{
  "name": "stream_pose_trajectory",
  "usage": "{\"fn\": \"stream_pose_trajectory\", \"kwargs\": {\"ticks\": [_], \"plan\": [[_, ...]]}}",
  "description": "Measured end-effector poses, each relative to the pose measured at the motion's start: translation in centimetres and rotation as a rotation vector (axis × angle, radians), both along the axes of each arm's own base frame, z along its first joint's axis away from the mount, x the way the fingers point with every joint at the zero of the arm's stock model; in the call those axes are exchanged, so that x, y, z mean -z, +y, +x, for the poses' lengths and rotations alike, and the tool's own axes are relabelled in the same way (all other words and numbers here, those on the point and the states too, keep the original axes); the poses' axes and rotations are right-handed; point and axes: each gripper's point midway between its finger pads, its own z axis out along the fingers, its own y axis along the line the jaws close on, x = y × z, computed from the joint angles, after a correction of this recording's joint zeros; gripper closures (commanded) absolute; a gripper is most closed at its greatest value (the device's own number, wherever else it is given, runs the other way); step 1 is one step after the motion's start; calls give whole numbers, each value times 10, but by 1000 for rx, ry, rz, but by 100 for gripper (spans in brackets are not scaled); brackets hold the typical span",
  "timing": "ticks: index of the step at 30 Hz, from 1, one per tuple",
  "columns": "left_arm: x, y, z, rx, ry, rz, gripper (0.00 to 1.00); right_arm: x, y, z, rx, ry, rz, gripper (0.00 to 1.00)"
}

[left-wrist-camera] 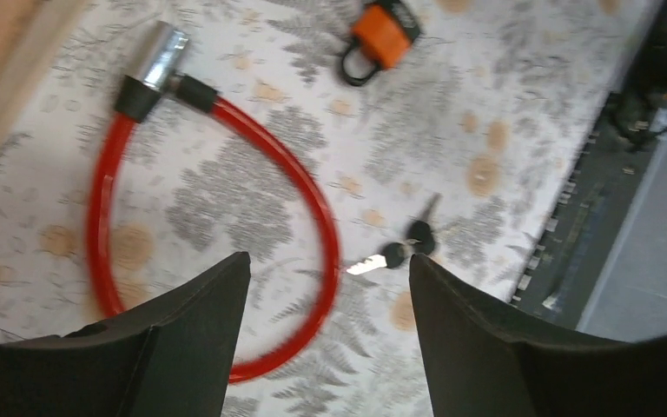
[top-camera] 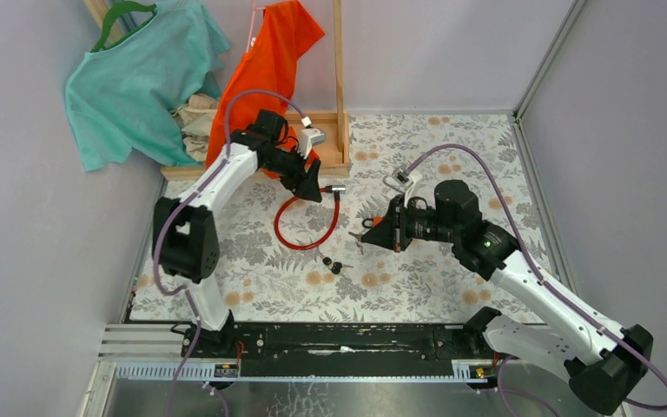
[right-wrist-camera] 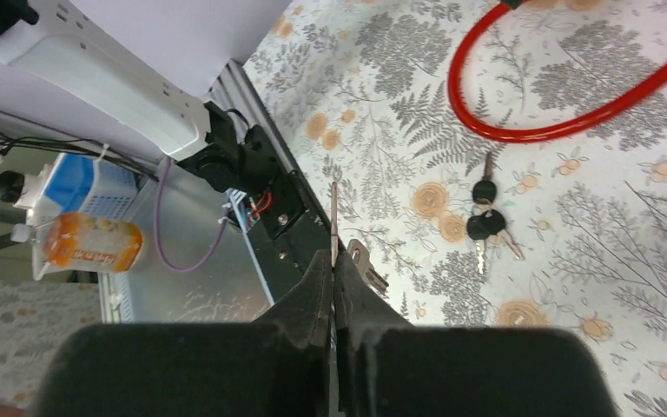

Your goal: Unlock with the key

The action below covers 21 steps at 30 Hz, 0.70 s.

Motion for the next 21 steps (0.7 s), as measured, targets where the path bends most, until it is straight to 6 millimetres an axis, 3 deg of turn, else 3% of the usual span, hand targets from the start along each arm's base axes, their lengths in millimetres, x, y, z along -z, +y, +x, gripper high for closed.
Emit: {"fn": "stream_pose_trajectory", "kwargs": {"ticks": [5,11,21], "plan": [[47,3,42,-19,-32,100,33,1,-11,3,57,-34,-33,100],[89,6,68,-27,-92,216,33,5,-19,8,99,-54,-67,100],[99,9,95,-50,-218,270,37,1,-20,11,116,-57,-78,100]]}}
